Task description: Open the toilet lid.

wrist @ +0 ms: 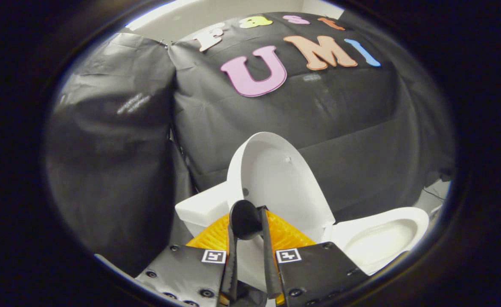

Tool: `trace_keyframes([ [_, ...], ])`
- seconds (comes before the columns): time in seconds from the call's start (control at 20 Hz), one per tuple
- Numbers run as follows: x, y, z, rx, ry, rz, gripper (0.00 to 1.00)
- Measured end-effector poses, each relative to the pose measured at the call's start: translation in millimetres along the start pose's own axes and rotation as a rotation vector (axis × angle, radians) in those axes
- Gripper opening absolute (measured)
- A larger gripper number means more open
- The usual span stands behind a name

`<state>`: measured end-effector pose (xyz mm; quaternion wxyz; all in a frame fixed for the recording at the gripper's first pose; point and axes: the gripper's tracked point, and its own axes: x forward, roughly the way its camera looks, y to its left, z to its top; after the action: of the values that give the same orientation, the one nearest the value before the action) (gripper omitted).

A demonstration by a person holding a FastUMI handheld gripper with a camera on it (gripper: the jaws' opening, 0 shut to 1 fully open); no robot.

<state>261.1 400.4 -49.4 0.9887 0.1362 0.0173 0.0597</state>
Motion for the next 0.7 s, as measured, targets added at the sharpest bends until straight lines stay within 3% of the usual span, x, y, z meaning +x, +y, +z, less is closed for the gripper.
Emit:
trace_keyframes([
  [0.25, -2.5, -4.0, 1.4, 0.005, -0.011, -0.012, 0.28],
  [0.5, -2.8, -2.7, 1.2, 0.006, 0.019, 0.004, 0.39],
  [0.7, -8.4, -14.4, 8.0, 0.044, 0.006, -0.027, 0.68],
])
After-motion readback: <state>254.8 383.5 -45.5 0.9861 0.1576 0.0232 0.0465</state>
